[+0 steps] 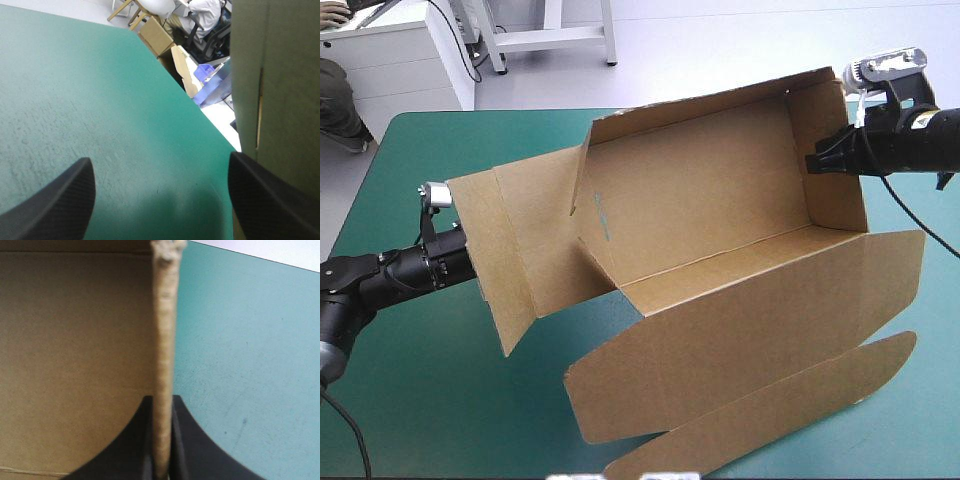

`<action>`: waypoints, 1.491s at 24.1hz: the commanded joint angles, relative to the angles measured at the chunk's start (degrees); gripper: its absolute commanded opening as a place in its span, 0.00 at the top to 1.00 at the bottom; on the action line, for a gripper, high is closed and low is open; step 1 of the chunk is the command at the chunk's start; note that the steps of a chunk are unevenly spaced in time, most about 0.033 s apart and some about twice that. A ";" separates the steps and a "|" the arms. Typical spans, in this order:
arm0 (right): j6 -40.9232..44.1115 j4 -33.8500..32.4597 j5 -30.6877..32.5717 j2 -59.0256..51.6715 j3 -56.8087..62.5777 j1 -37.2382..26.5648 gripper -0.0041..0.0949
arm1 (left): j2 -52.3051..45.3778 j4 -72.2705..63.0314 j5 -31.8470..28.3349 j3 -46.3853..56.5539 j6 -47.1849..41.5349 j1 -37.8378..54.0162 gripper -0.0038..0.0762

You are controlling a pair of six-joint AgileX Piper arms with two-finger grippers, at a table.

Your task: Fold the box

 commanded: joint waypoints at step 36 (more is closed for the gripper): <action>19.18 -12.73 -22.42 1.61 -1.34 16.55 0.97 | -2.71 9.77 -7.01 -24.71 -13.68 -11.10 0.23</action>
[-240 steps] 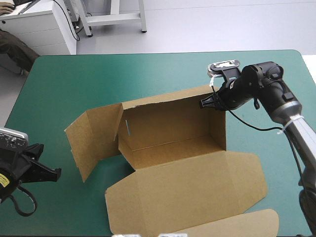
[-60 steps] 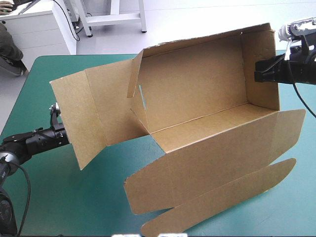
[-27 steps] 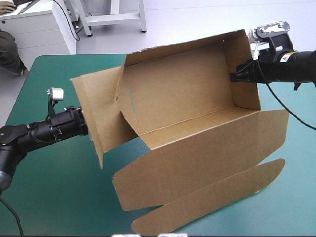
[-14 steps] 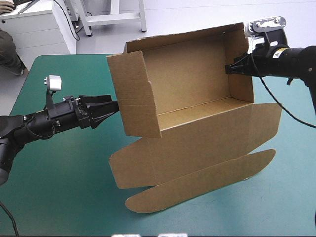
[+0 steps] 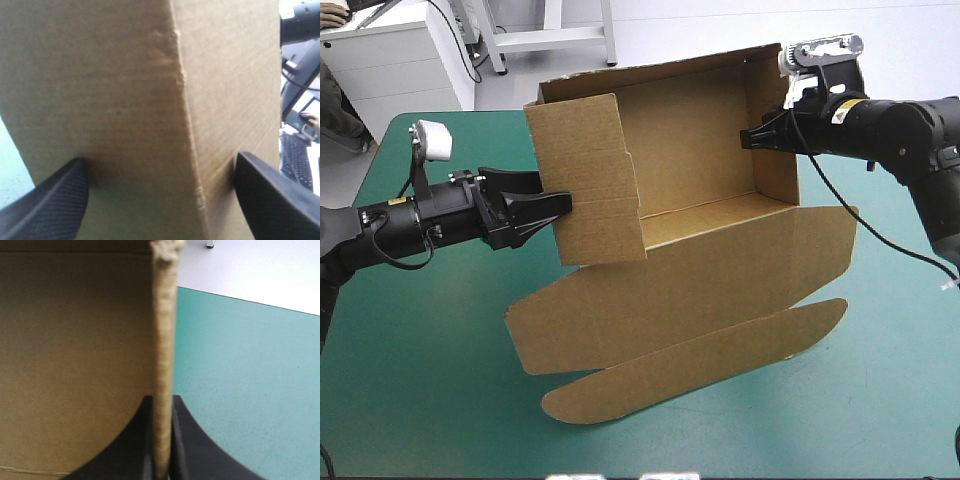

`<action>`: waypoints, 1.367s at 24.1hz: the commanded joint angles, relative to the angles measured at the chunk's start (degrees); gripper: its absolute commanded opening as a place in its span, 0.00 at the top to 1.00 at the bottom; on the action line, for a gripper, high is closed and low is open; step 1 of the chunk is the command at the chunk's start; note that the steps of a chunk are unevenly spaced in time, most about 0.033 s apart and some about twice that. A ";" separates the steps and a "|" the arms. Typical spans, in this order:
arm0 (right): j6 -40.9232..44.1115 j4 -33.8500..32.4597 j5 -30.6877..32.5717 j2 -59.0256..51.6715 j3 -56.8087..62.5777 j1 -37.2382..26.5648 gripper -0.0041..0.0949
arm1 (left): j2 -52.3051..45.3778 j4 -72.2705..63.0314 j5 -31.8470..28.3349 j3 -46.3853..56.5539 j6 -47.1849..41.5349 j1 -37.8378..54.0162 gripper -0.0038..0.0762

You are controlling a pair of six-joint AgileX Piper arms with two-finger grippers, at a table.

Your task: Fold the box

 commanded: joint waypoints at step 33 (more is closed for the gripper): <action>20.72 -16.96 -12.11 -0.87 -1.49 7.98 0.97 | 15.15 107.06 -10.08 -34.95 -86.59 -45.31 0.76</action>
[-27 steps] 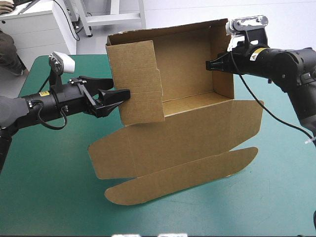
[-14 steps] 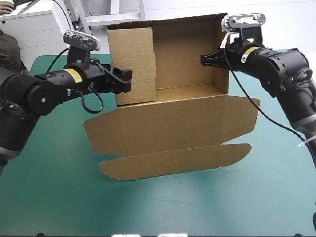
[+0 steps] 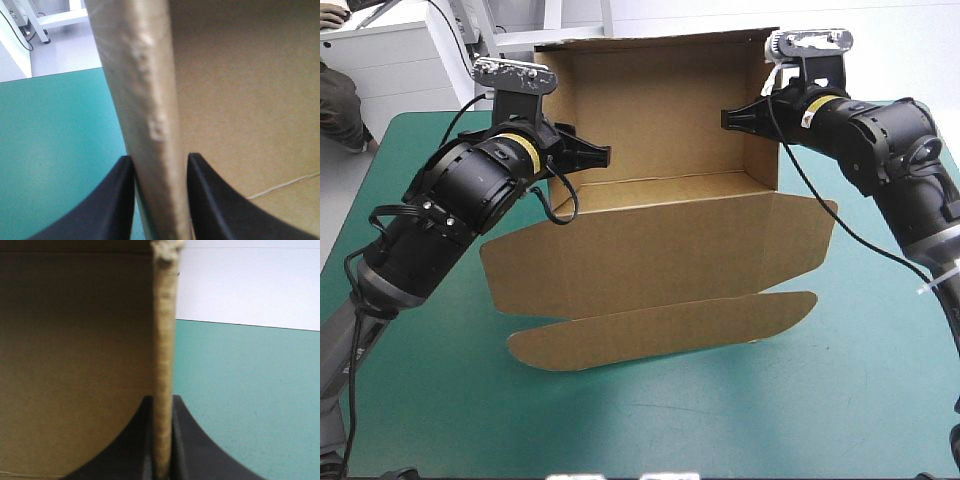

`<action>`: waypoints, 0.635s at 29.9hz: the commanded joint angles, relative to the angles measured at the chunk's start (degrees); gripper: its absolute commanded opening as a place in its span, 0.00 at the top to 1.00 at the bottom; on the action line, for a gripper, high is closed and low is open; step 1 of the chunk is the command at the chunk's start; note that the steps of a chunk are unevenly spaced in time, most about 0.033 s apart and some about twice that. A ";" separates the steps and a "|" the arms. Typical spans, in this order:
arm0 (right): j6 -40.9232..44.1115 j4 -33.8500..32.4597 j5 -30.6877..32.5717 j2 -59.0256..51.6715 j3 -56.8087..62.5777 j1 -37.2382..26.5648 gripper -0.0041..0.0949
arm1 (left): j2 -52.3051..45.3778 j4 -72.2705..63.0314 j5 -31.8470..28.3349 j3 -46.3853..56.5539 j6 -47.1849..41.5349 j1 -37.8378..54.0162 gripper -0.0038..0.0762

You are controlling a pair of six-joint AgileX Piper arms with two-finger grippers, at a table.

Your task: Fold the box

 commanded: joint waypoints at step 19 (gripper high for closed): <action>-4.85 1.77 18.98 7.01 -1.77 -0.09 0.97 | 8.43 -17.23 0.19 -1.87 13.98 8.70 0.93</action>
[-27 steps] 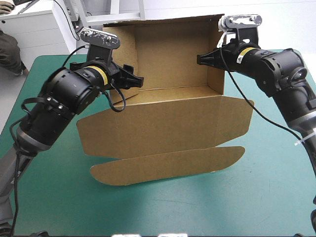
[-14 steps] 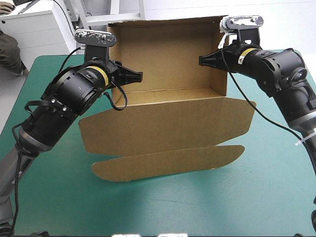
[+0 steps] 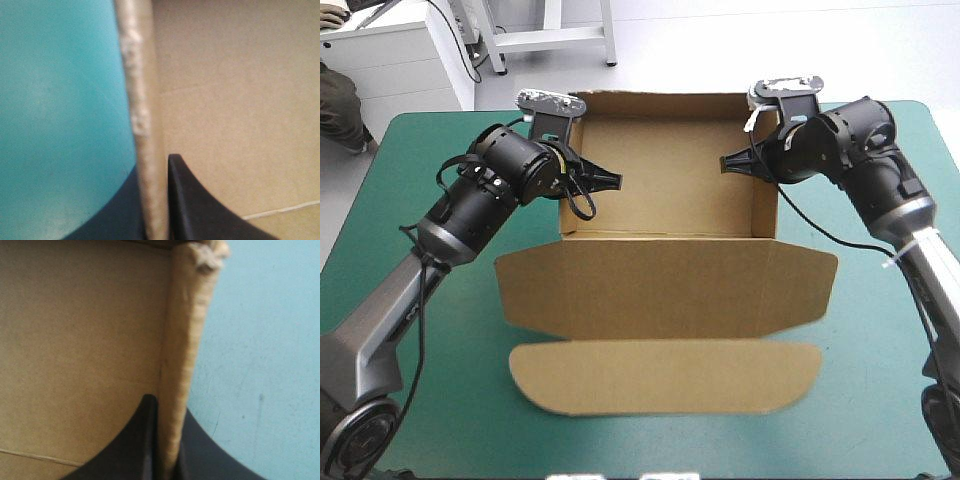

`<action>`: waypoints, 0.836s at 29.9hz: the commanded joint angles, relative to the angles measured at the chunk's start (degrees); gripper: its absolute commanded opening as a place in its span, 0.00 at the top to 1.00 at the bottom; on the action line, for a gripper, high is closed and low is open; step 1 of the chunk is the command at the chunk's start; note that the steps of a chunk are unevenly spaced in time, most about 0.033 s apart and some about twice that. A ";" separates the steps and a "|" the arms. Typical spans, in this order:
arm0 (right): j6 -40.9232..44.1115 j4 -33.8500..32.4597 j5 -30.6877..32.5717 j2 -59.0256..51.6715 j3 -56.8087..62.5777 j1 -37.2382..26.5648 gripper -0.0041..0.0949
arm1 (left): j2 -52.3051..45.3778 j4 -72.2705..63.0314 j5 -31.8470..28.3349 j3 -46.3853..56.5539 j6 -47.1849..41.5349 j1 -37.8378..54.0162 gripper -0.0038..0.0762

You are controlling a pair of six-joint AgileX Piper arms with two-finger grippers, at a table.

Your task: Fold the box

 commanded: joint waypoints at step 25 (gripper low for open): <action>-6.91 11.11 7.19 17.10 -1.40 -0.59 0.98 | 15.19 -18.35 7.26 -1.87 15.03 8.04 0.93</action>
